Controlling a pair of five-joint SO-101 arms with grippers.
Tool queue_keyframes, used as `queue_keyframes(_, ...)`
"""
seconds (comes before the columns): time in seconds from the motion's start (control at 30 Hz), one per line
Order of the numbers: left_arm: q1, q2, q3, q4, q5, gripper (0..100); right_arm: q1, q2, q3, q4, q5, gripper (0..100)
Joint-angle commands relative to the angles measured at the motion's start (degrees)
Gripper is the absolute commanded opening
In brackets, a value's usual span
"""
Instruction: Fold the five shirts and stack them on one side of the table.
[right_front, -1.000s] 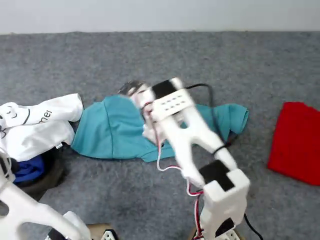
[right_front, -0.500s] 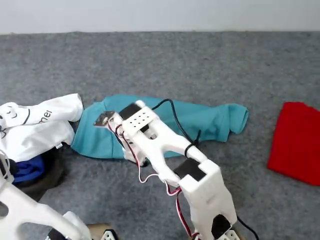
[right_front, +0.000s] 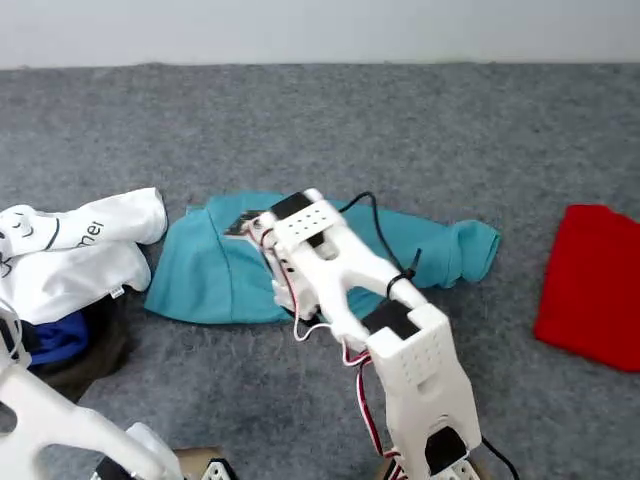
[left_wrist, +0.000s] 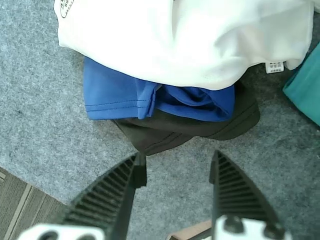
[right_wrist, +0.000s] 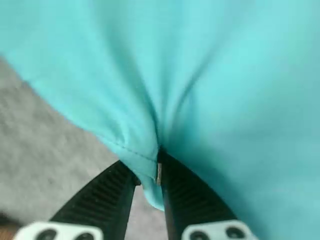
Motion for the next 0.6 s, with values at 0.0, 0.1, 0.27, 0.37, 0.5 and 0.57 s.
queue_keyframes(0.0,-0.2,-1.1,-0.3,1.0,-0.4,21,6.7,-2.0,-0.1,5.7,4.5,0.9)
queue_keyframes(0.1,0.1,-1.1,-0.4,1.0,-0.4,21,13.0,-6.2,-0.1,8.3,10.8,0.9)
queue_keyframes(0.27,0.1,-1.1,-0.5,1.0,-0.4,21,23.6,-13.1,0.9,10.9,21.5,0.9)
queue_keyframes(0.37,0.1,-1.1,-0.5,0.9,-0.5,21,30.3,-15.3,2.4,10.9,26.1,0.9)
queue_keyframes(0.5,0.1,-1.1,-0.5,0.7,-0.5,21,37.3,-16.0,2.6,10.9,28.8,1.8)
queue_keyframes(0.57,0.1,-1.1,-0.5,0.7,-0.5,21,39.1,-16.9,2.8,11.1,29.1,6.8)
